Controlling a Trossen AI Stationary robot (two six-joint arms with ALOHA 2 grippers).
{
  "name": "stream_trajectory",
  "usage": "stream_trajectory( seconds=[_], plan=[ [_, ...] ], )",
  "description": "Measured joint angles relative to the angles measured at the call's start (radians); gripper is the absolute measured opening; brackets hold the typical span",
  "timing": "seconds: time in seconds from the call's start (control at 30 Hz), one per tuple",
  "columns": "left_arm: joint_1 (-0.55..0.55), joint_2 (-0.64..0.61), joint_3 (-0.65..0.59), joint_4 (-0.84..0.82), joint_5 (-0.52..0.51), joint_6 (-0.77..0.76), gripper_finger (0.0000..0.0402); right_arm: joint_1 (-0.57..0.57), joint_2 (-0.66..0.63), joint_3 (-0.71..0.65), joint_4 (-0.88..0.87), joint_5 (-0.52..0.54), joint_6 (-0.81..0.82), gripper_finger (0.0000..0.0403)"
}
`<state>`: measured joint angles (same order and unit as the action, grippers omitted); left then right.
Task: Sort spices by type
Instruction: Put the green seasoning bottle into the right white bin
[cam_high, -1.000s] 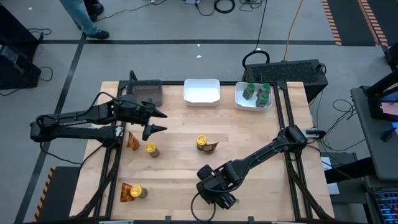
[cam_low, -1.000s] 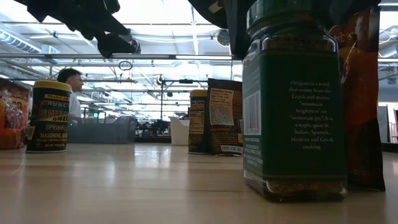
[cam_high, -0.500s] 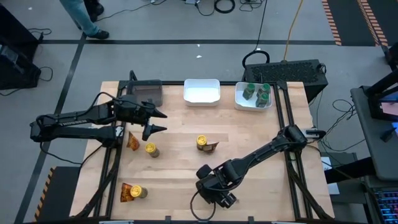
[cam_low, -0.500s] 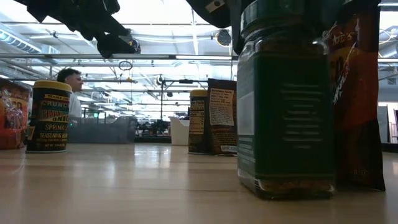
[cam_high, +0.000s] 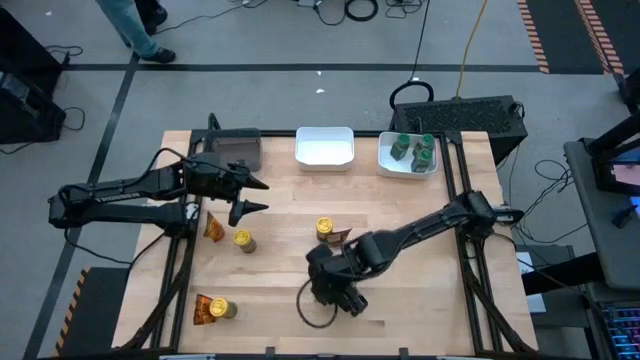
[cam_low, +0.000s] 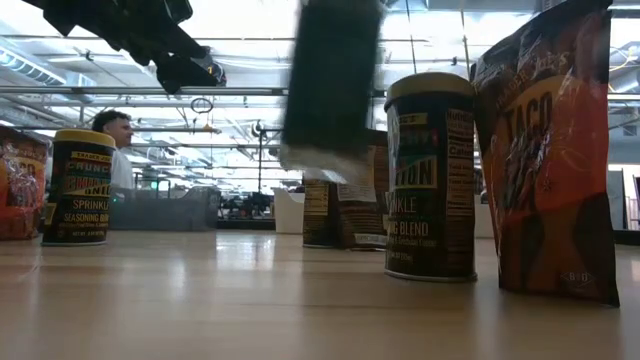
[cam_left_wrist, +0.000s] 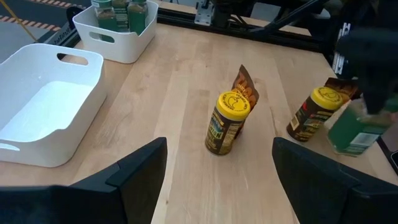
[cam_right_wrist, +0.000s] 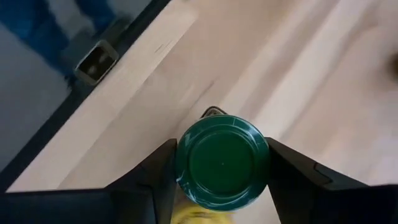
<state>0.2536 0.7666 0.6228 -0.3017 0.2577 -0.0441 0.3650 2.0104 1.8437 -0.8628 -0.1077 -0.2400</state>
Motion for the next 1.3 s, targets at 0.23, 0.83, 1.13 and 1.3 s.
stream_trajectory(
  seconds=[0.23,0.83,1.13,1.3],
  plan=[
    [0.0,0.0,0.0,-0.002,0.0,0.0,0.0295,-0.105,-0.086,0.031,-0.002,0.029,0.041,0.0184],
    [0.0,0.0,0.0,-0.009,-0.002,-0.002,0.0295,-0.483,-0.294,0.031,-0.344,0.114,0.205,0.0185],
    [0.0,0.0,0.0,-0.007,-0.071,-0.08,0.0295,-0.721,-0.335,0.031,-0.493,0.171,0.173,0.0185],
    [0.0,0.0,0.0,-0.003,-0.132,-0.108,0.0295,-0.845,-0.344,0.028,-0.505,0.16,0.127,0.0184]
  ],
)
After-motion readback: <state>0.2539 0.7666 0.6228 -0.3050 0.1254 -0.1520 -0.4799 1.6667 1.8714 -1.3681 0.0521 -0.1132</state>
